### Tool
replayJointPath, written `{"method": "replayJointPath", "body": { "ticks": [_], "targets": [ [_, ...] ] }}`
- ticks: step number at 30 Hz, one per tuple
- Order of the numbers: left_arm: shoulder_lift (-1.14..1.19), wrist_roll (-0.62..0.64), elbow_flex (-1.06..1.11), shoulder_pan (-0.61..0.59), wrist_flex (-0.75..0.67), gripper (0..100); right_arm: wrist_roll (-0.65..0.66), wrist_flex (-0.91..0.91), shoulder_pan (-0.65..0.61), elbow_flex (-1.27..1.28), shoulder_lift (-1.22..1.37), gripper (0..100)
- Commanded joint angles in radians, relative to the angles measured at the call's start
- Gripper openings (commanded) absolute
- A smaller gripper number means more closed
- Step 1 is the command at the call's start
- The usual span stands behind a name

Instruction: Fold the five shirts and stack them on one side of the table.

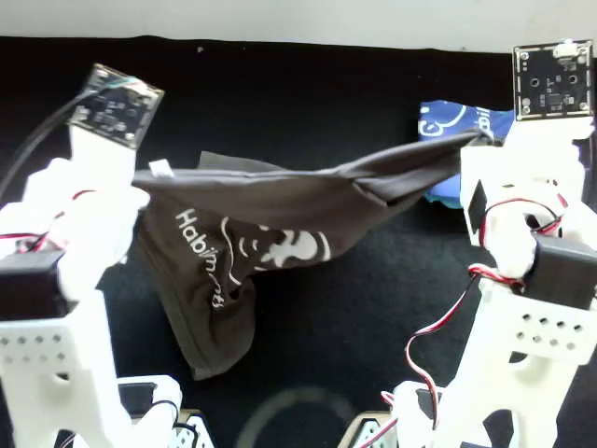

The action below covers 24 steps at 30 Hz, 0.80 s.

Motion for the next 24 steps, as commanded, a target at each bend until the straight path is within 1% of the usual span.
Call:
{"method": "replayJointPath", "body": {
  "ticks": [1,4,9,13,19,24],
  "targets": [
    [-0.018,0.002,0.019,-0.033,-0.058,1,0.012,-0.050,0.018,0.002,-0.022,0.6],
    [-0.018,0.002,-0.076,-0.053,-0.091,1,0.012,-0.070,0.019,-0.073,-0.021,0.6],
    [-0.018,0.002,-0.289,-0.053,-0.089,1,0.009,-0.074,0.019,-0.239,-0.021,0.6],
    [-0.018,0.002,-0.412,-0.053,-0.087,1,0.009,-0.070,0.019,-0.357,-0.021,0.6],
    [-0.018,0.002,-0.538,-0.047,-0.094,1,0.009,-0.068,0.021,-0.489,-0.021,0.6],
    [-0.018,0.002,-0.558,-0.047,-0.091,1,0.011,-0.068,0.021,-0.550,-0.021,0.6]
  ]
}}
